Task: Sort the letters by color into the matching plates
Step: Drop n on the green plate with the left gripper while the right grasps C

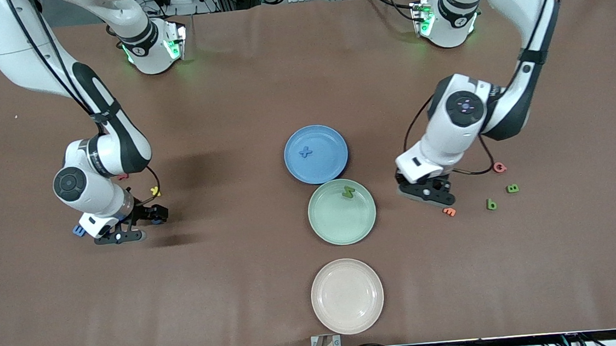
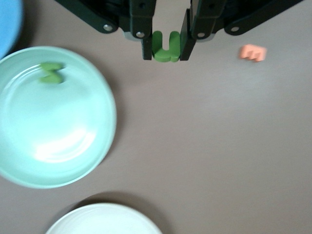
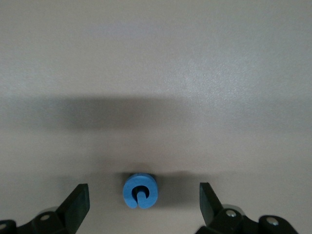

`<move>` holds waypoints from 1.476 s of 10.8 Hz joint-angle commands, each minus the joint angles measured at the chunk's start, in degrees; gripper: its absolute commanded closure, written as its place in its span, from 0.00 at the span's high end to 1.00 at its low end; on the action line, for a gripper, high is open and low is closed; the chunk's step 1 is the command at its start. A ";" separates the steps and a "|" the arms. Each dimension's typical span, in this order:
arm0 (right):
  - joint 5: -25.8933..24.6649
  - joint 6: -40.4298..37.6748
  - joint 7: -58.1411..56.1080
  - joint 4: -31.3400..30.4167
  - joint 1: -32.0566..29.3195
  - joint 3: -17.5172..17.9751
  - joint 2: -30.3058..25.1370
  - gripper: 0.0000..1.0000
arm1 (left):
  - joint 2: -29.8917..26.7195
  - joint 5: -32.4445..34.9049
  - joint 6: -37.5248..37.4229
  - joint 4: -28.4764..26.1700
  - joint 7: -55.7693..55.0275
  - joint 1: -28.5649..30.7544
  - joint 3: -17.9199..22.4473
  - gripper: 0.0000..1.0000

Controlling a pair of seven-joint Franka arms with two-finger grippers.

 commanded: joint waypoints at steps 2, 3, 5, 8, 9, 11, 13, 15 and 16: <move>-1.58 5.51 -0.20 -3.89 -1.32 0.96 -0.12 0.96 | 10.91 0.94 -1.00 11.34 -11.35 -6.86 0.57 0.00; -1.58 5.52 -0.20 -3.98 -1.24 0.96 -0.12 0.82 | 13.20 0.94 -1.00 13.54 -13.20 -8.18 0.57 0.00; -1.84 5.43 -0.11 -4.07 -1.15 0.96 -0.12 0.49 | 16.90 1.20 -0.82 16.80 -18.55 -11.51 1.19 0.00; -1.84 5.43 0.33 -4.07 -1.06 0.96 -0.12 0.26 | 18.41 1.20 -0.56 17.26 -19.19 -13.02 2.60 0.05; -1.84 5.43 0.42 -4.07 -0.97 0.96 -0.12 0.23 | 18.41 1.20 -0.56 17.26 -19.19 -12.94 2.60 0.28; -1.84 4.91 0.42 -3.98 -0.97 1.05 -0.29 0.20 | 18.41 1.20 -0.56 17.35 -19.02 -12.94 2.60 0.55; -1.84 3.16 0.42 -3.72 -0.97 1.05 -1.87 0.19 | 18.32 1.29 -0.56 17.35 -18.41 -12.76 2.68 0.68; -1.58 0.77 2.16 -3.19 -0.54 1.57 -2.93 0.18 | 17.80 3.03 -0.56 17.35 -18.23 -11.89 2.60 0.78; -1.58 0.77 2.87 -3.10 -0.62 2.53 -2.93 0.18 | 17.27 3.39 -0.56 17.35 -18.40 -11.36 2.68 0.84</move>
